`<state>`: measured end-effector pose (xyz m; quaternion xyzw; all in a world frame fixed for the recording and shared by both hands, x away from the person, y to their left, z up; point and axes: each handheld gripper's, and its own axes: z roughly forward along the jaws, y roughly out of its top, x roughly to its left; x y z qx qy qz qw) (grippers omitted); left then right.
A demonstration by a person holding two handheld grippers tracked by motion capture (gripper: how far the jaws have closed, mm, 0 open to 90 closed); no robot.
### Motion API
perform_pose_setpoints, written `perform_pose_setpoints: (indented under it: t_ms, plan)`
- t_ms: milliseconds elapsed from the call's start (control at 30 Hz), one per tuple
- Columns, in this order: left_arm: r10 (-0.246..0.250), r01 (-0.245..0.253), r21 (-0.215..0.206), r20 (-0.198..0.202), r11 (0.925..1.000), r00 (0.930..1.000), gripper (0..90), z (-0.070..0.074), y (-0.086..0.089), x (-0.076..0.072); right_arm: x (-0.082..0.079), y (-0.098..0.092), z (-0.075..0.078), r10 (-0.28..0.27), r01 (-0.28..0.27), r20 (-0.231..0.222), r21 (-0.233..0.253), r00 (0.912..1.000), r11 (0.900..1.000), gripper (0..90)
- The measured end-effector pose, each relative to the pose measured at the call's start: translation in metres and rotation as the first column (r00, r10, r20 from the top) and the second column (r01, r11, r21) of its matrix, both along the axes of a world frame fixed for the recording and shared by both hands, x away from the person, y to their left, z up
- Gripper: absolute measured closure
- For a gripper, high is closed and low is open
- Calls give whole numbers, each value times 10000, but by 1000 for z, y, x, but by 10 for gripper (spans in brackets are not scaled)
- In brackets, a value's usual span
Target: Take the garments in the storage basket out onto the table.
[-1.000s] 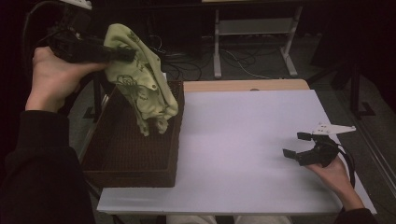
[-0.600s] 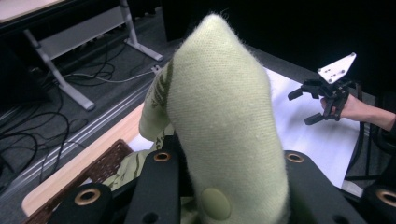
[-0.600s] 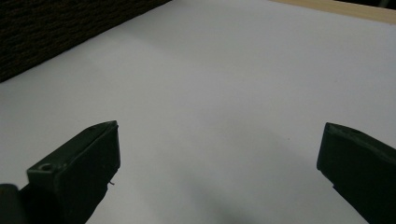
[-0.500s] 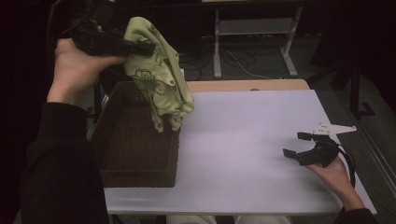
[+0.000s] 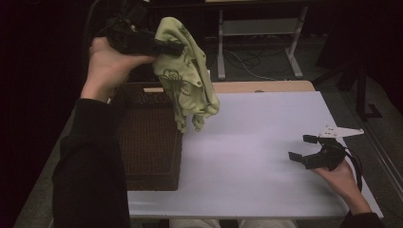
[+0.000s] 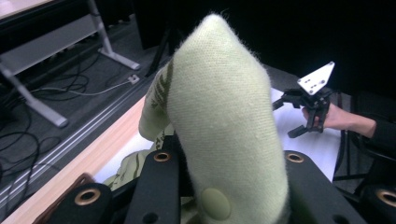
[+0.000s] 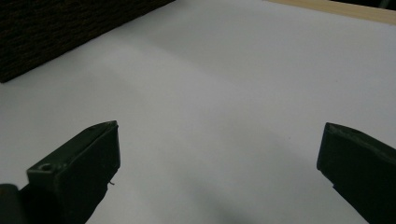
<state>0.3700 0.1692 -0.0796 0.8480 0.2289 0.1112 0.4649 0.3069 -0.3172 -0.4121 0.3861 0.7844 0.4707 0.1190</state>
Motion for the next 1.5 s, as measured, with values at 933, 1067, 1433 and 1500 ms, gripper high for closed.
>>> perform_pose_setpoints:
  t_ms: [933,1067,1433,1500]
  plan:
    - [-1161,1127,-491,-730,9924,9906,691,-57,-51,20,-1,-1,1,73,-74,62,16,10000,10000,0]
    - [-1158,1112,-584,-839,9921,9897,691,-65,-53,22,-1,-1,1,84,-84,58,20,9999,10000,0]
    - [-1112,1044,-765,-917,9916,9896,692,-87,-54,23,-1,0,1,116,-116,57,-6,9999,9999,0]
    - [-1081,1005,-822,-950,9915,9896,692,-91,-55,23,-1,-1,1,121,-121,56,3,9999,9999,0]
